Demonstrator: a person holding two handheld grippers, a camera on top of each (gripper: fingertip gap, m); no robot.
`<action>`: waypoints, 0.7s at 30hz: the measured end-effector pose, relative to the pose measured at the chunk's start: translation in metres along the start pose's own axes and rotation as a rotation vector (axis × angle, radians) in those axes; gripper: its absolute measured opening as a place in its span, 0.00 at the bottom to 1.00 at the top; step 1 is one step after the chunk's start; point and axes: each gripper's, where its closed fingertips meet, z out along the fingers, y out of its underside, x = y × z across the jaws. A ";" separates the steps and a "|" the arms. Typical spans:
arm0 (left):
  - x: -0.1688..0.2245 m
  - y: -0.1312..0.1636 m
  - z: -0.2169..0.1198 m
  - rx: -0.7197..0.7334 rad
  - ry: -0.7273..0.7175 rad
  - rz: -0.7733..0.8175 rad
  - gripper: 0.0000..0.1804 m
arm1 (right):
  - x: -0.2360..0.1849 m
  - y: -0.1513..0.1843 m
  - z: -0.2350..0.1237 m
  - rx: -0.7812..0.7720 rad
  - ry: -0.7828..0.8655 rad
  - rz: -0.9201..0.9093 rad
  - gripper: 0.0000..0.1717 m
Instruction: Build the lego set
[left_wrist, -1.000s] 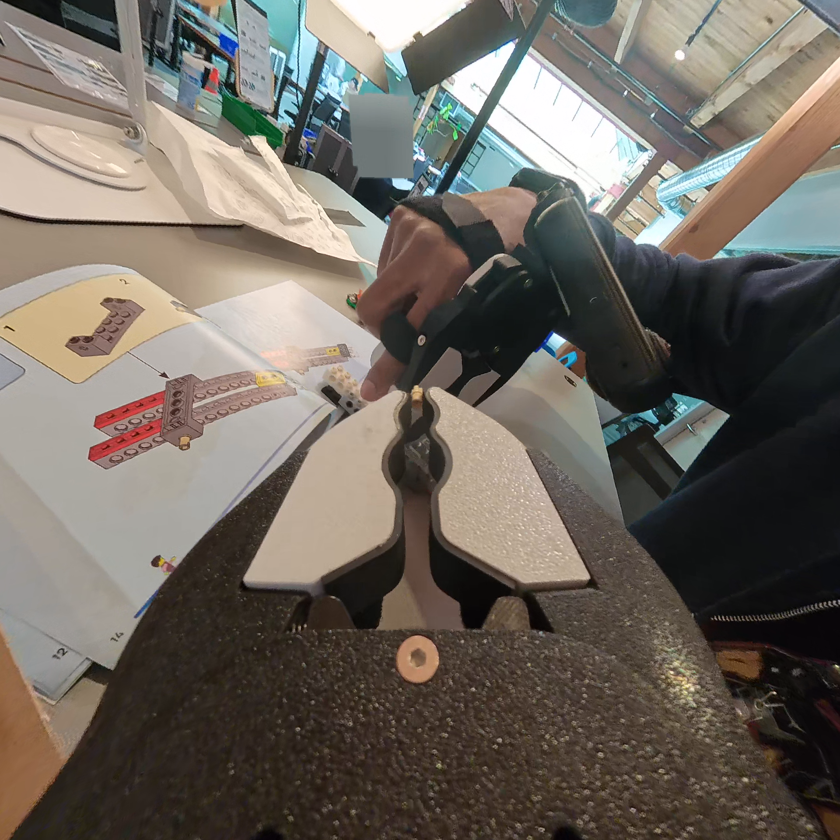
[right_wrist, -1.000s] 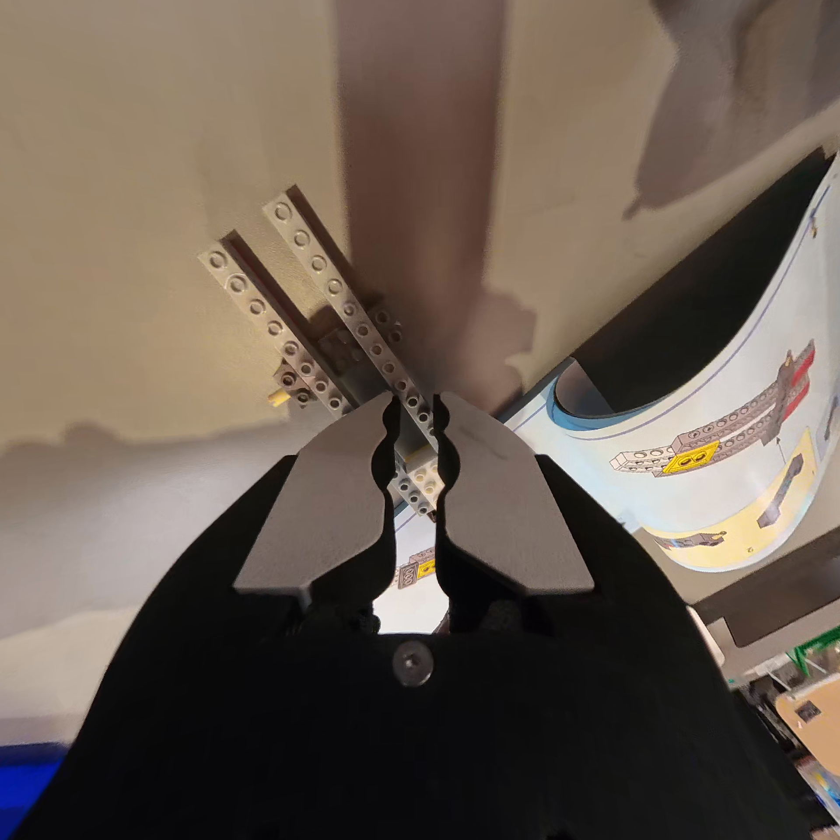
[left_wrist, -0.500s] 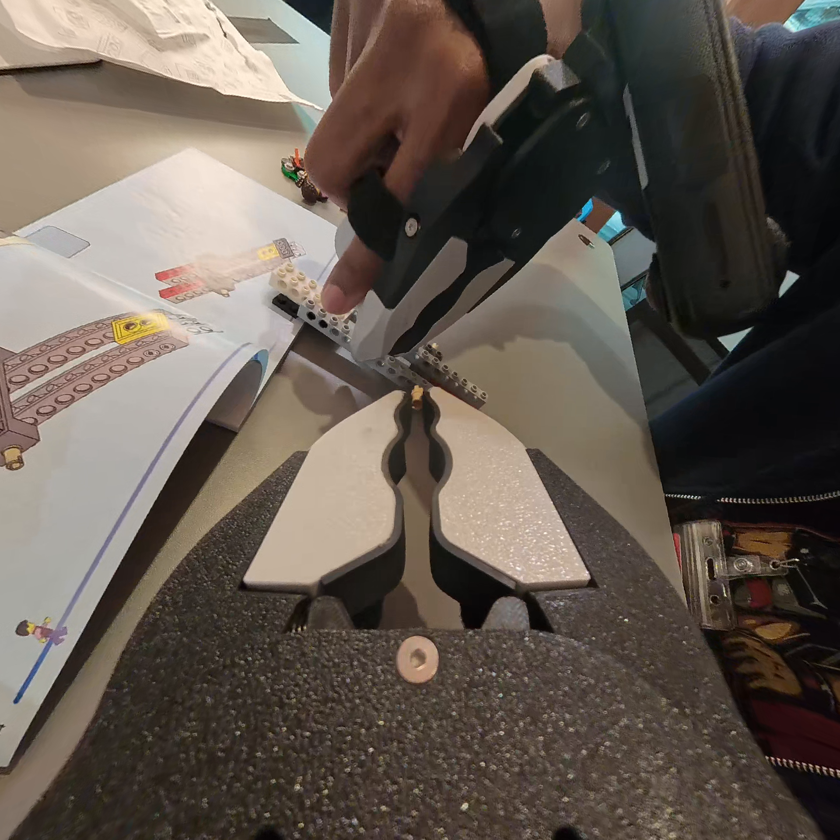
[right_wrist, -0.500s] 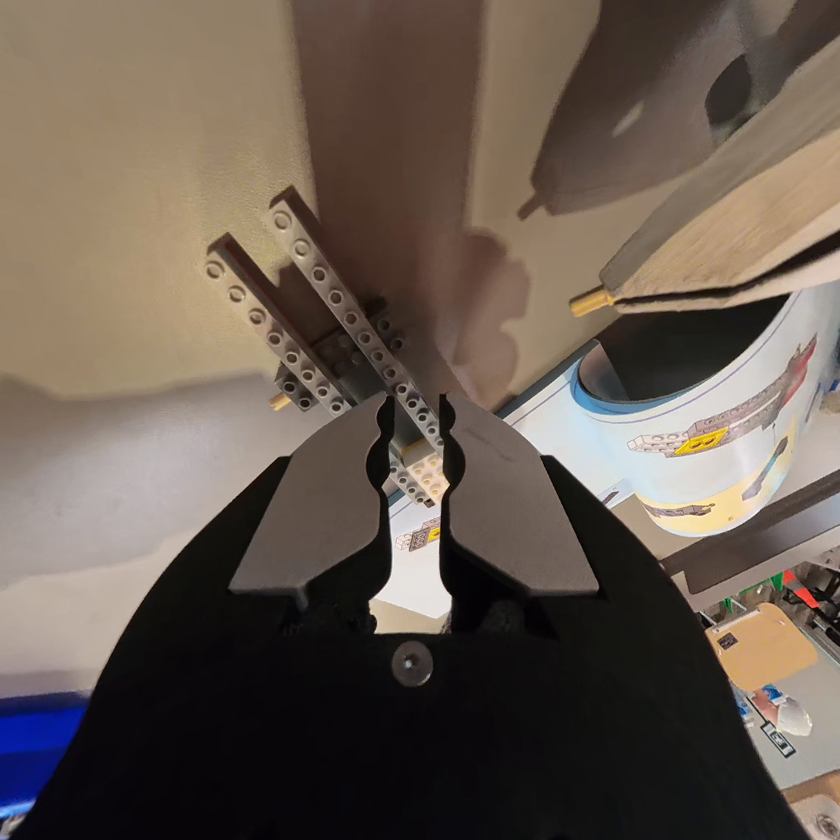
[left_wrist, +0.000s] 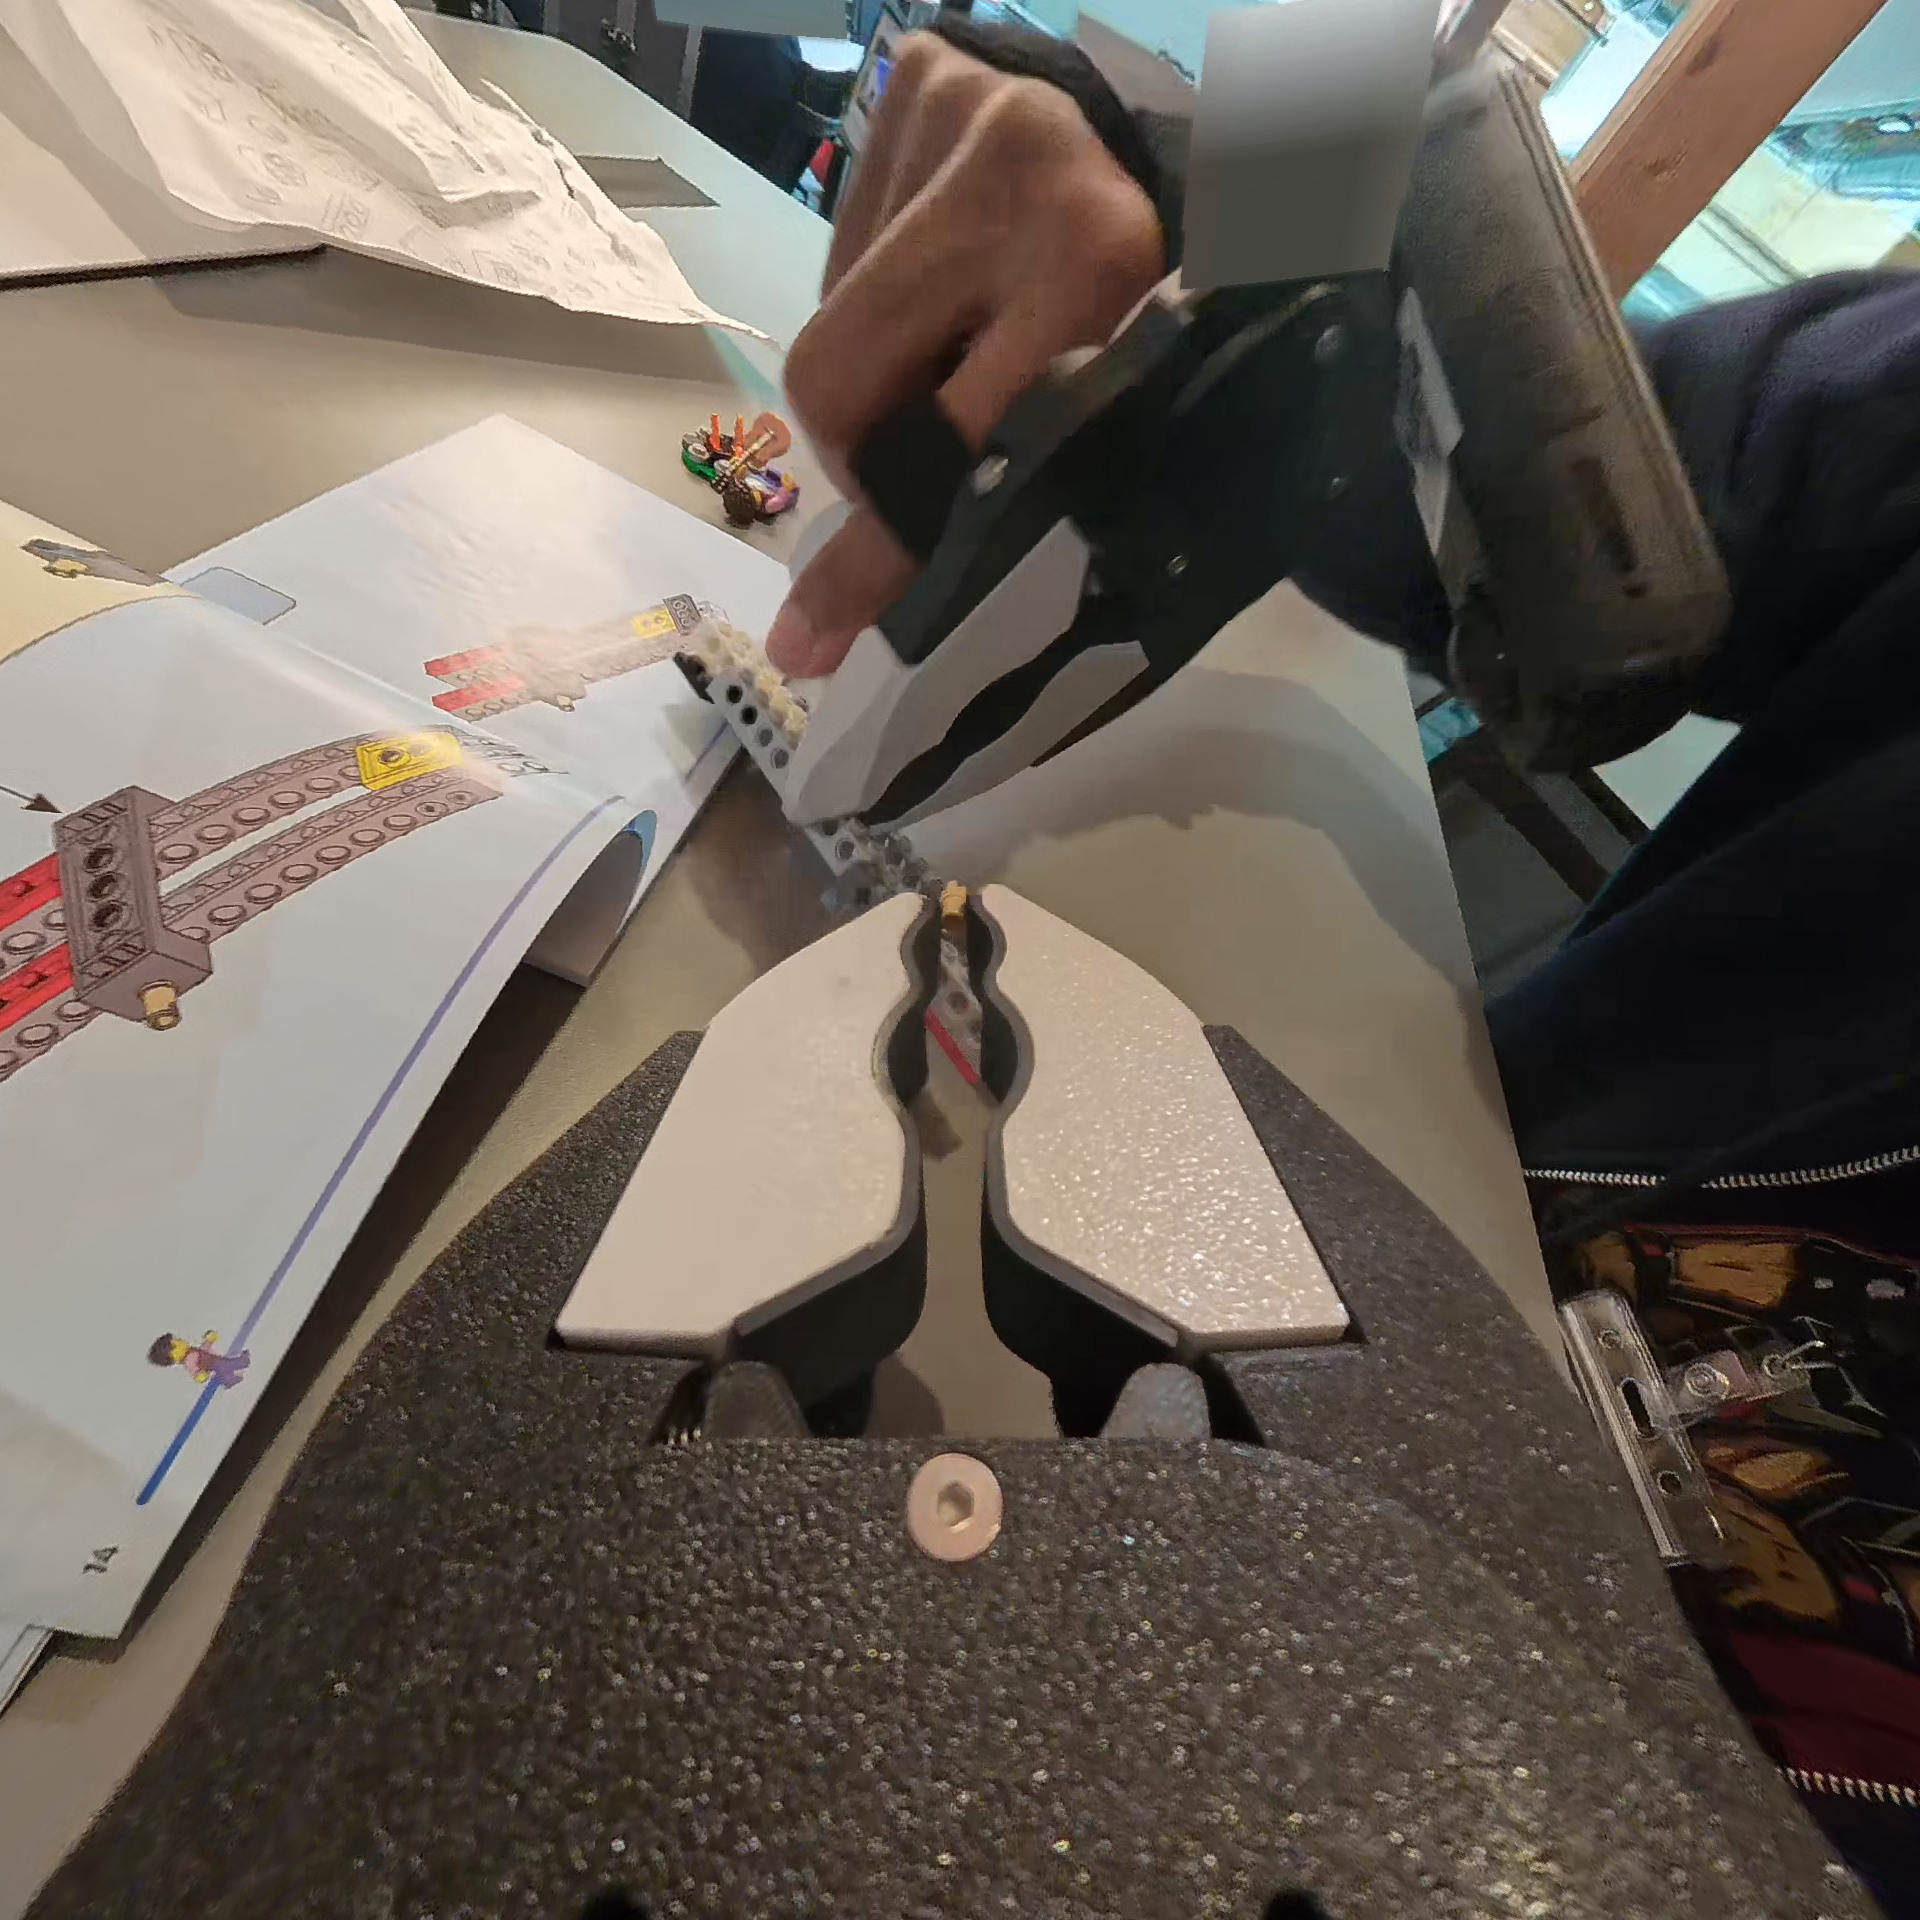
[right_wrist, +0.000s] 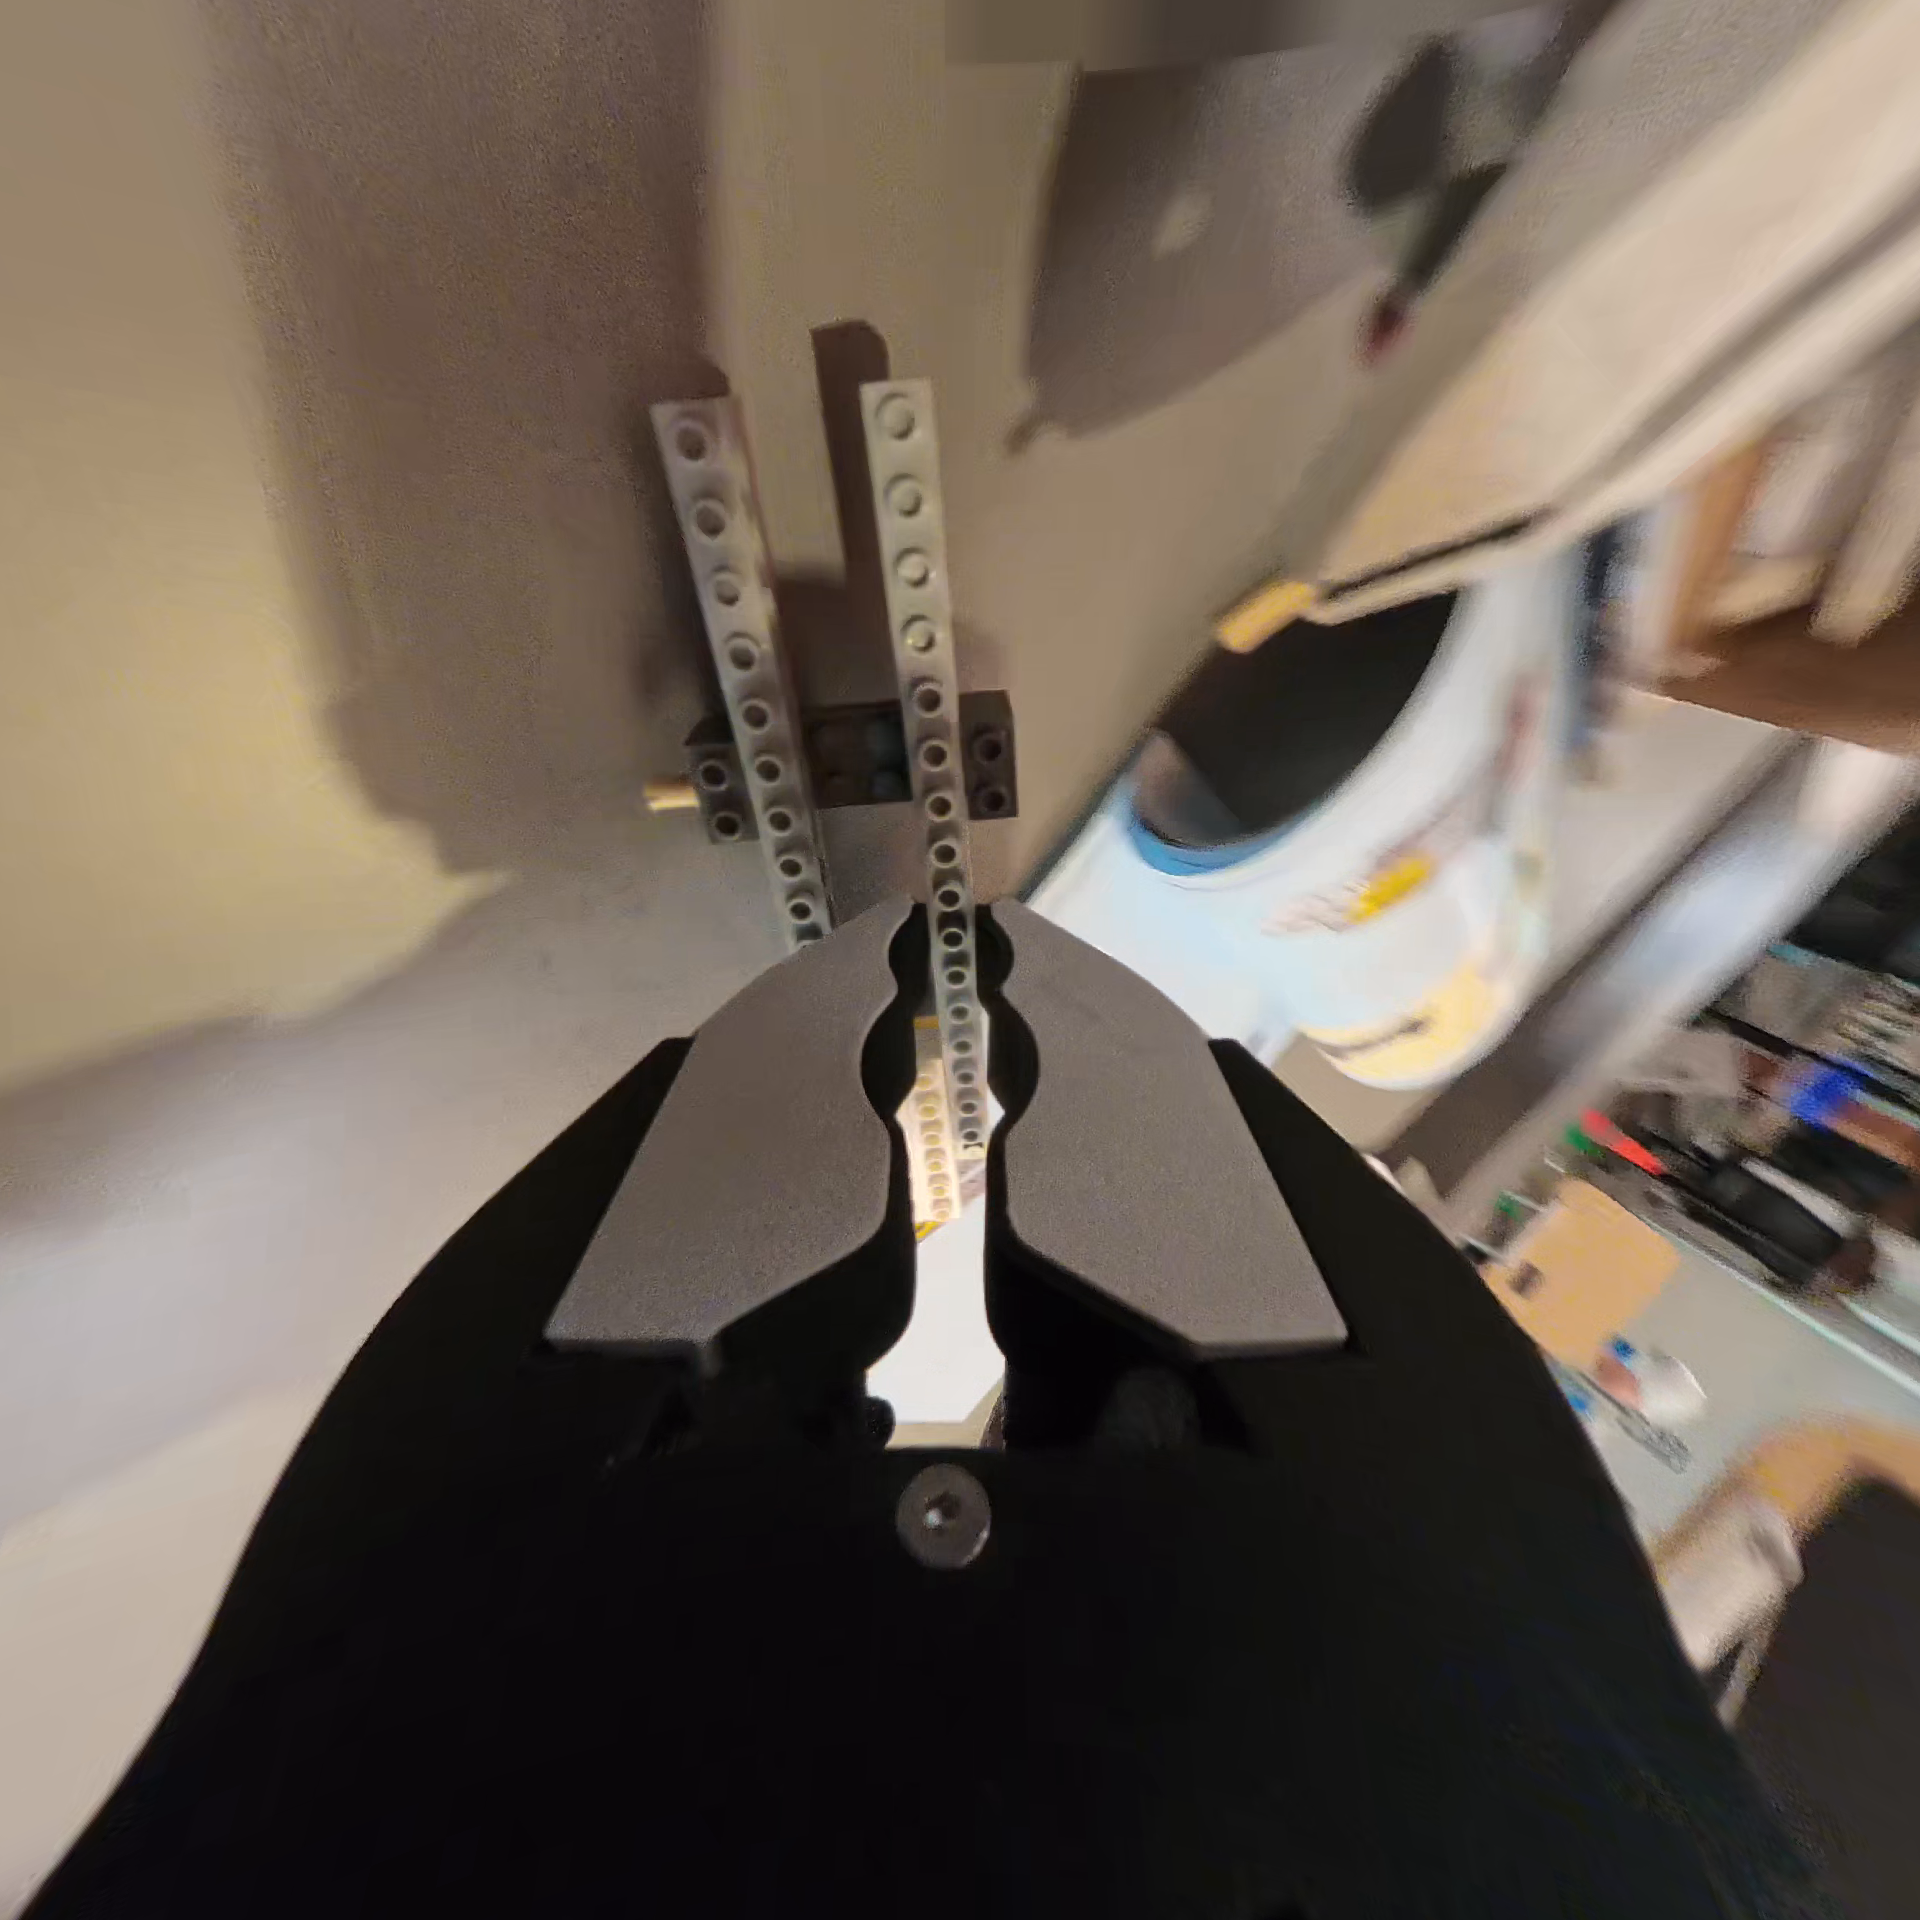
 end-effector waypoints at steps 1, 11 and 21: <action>-0.002 -0.002 -0.001 0.011 -0.015 0.003 0.02 | 0.008 0.001 -0.004 0.011 0.111 0.035 0.05; 0.008 -0.015 0.005 0.005 -0.047 0.093 0.02 | 0.005 -0.017 -0.023 -0.070 0.830 0.059 0.05; 0.022 -0.007 0.016 -0.369 -0.248 0.229 0.02 | 0.013 -0.011 -0.034 -0.123 0.935 0.043 0.05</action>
